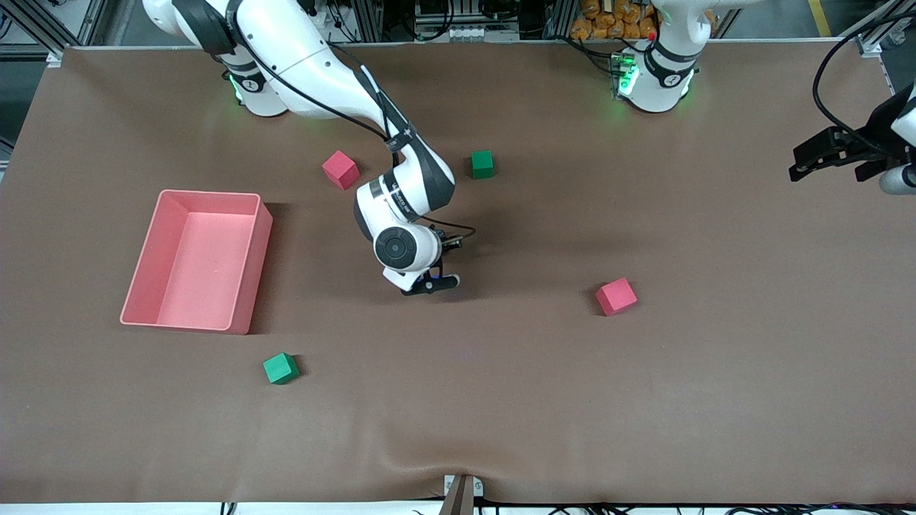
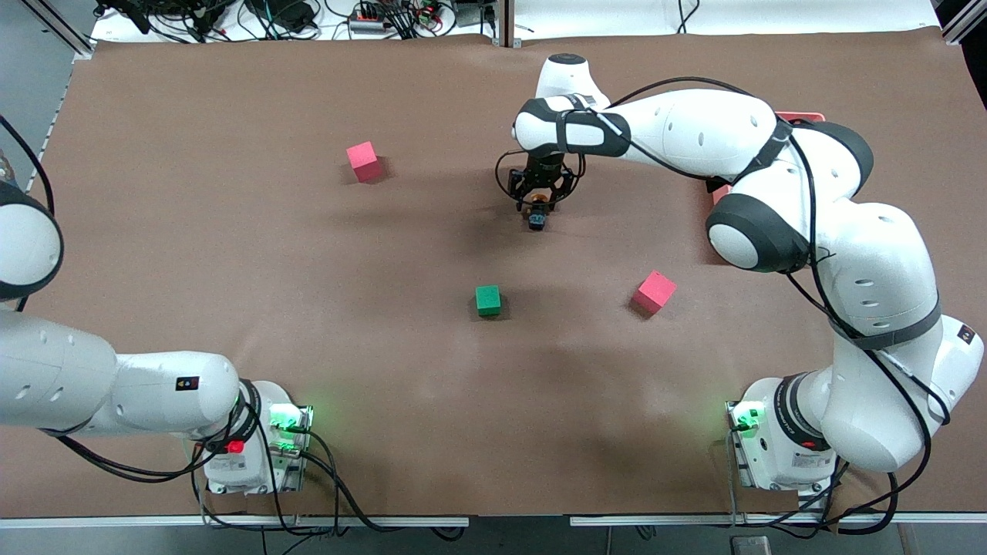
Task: Place and upright button with both arms
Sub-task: 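Set the button on the table and open the right gripper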
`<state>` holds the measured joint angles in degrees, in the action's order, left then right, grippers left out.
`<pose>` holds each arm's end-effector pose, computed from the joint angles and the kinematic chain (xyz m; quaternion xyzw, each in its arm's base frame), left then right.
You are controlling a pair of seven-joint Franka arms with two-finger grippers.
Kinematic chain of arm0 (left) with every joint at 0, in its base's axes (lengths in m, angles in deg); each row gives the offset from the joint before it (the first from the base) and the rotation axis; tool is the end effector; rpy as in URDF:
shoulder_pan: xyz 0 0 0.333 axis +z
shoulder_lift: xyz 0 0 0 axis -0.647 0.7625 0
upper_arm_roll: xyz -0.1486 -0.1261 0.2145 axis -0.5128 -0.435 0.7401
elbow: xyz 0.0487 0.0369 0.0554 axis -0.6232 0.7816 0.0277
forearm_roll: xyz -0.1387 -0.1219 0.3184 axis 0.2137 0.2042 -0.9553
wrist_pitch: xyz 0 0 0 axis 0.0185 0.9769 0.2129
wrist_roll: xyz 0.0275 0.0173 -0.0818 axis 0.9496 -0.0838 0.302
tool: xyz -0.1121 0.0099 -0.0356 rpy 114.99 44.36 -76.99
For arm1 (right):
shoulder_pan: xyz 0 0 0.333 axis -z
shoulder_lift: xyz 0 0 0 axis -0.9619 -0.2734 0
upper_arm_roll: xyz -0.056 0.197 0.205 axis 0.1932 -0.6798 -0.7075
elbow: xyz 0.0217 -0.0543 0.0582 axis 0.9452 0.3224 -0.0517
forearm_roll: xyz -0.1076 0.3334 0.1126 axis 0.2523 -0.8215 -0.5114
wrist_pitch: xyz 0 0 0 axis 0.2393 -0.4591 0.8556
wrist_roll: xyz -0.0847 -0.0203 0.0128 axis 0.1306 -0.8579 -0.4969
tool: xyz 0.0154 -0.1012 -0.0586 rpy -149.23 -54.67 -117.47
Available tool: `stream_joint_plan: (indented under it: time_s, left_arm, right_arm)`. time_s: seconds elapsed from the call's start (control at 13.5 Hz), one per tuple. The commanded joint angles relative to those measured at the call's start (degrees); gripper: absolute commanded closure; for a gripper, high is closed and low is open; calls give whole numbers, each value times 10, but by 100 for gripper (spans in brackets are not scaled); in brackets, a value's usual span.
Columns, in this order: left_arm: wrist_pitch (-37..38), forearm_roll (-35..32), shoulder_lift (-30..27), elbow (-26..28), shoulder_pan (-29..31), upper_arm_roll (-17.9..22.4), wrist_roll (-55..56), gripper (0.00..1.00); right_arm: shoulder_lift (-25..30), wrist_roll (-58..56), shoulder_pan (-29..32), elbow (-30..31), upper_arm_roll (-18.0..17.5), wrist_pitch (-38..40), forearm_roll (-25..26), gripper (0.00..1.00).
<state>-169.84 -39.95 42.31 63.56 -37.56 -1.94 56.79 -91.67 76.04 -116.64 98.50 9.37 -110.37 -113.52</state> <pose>0.5210 -0.0157 0.5907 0.9996 -0.0045 -0.0262 0.0062 0.4996 0.4251 0.1690 -0.9802 -0.0721 0.1639 0.0845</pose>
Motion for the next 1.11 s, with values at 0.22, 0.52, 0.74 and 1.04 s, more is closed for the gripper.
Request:
stream_joint_plan:
  time_s: [0.22,0.52,0.74,1.04]
  left_arm:
    - [-15,11,37,-3,-8,-27,32,0]
    - [-44,9,85,-5,-18,-79,118,0]
    - [-51,5,142,-39,-59,-84,155,0]
    - [-85,2,201,-61,-111,-83,181,0]
  right_arm:
    - [44,7,22,-22,6,8,6,0]
    - [146,-48,92,-18,4,61,25,0]
    - [236,-59,166,-18,0,146,42,0]
    - [326,-60,303,-20,-92,226,174,0]
